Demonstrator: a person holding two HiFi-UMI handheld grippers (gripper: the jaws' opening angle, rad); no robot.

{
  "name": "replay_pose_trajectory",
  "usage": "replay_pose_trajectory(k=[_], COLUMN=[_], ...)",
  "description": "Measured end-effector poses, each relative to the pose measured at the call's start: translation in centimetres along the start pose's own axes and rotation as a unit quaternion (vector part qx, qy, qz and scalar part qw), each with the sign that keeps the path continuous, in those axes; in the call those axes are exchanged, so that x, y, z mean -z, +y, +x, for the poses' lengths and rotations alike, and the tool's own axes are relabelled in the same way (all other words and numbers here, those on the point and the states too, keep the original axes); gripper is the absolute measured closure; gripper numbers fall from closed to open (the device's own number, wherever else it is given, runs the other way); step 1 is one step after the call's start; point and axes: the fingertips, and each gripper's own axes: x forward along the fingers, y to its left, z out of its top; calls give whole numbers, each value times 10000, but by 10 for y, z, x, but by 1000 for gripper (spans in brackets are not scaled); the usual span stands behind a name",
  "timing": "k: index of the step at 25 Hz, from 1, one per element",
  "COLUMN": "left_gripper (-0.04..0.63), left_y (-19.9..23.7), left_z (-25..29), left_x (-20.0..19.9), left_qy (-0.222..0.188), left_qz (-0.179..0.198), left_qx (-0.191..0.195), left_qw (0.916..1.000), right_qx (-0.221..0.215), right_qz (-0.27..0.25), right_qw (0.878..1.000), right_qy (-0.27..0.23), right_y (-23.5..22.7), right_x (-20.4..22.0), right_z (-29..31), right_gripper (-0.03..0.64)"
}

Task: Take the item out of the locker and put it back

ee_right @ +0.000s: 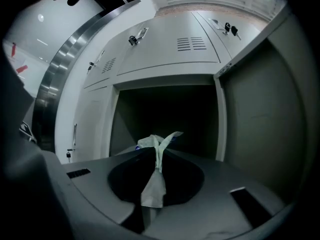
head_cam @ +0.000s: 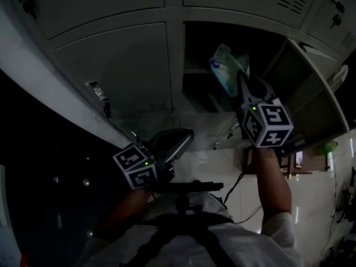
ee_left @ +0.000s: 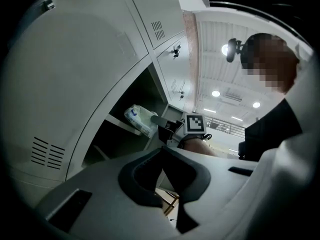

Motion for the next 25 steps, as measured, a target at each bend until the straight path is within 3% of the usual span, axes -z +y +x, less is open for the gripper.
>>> replay_pose_trajectory(k=[13, 25], left_gripper=[592, 592], left_y=[22, 31], left_z=[9, 11], left_x=[-21, -23], left_qy=[-21, -100], left_qz=[182, 189], left_qx=[-204, -351], left_qw=[9996, 9992], right_qx=[202, 305], right_qz=[-233, -471], right_qw=[9989, 9954], right_qy=[356, 775], right_y=[-20, -29], right_x=[-6, -1], right_z=[101, 151], right_gripper=[594, 588])
